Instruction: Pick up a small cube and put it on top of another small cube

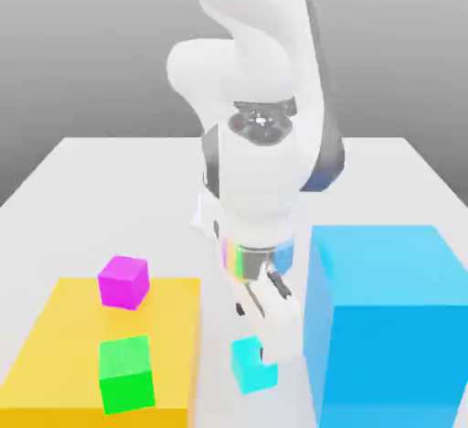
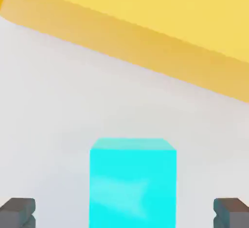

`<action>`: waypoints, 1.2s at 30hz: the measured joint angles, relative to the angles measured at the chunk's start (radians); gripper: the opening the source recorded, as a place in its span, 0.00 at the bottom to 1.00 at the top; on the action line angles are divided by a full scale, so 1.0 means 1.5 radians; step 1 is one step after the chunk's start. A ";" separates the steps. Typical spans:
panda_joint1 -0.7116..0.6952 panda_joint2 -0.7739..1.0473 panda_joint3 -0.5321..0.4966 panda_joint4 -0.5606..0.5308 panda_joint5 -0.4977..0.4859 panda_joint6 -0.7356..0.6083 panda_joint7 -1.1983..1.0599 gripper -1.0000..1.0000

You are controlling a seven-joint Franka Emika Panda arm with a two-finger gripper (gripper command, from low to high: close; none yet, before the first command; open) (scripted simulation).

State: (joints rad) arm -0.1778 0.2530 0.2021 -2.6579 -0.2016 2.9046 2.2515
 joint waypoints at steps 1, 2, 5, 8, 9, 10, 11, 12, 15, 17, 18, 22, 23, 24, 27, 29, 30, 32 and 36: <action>0.015 0.024 -0.019 0.005 -0.016 0.019 0.013 0.50; 0.033 0.047 -0.039 0.009 -0.029 0.037 0.023 0.00; 0.033 0.047 -0.039 0.009 -0.029 0.038 0.023 0.00; 0.042 0.059 -0.049 0.012 -0.034 0.048 0.027 0.00; 0.038 0.053 -0.045 0.010 -0.030 0.043 0.024 0.00; 0.029 0.037 -0.033 0.007 -0.019 0.031 0.016 0.00; 0.019 0.018 -0.020 0.003 -0.004 0.016 0.004 0.00; 0.010 -0.005 -0.007 -0.002 0.014 -0.001 -0.009 0.00; -0.004 -0.075 0.019 -0.013 0.069 -0.058 -0.049 0.00; -0.009 -0.096 0.025 0.021 0.108 -0.104 -0.047 0.00; -0.014 -0.099 0.023 0.042 0.123 -0.125 -0.040 0.00; -0.041 -0.097 0.007 0.137 0.176 -0.204 0.000 0.00; -0.048 -0.096 0.003 0.161 0.189 -0.224 0.010 0.00; -0.055 -0.095 -0.001 0.185 0.202 -0.244 0.021 0.00; -0.083 -0.079 -0.022 0.258 0.228 -0.295 0.062 0.00; -0.107 -0.046 -0.057 0.300 0.222 -0.309 0.101 0.00; -0.118 -0.030 -0.074 0.318 0.218 -0.314 0.119 0.00; -0.141 0.001 -0.108 0.350 0.209 -0.321 0.155 0.00; -0.183 0.094 -0.180 0.408 0.185 -0.304 0.222 0.00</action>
State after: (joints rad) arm -0.4529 0.3947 -0.0686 -2.0454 0.0764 2.4491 2.5839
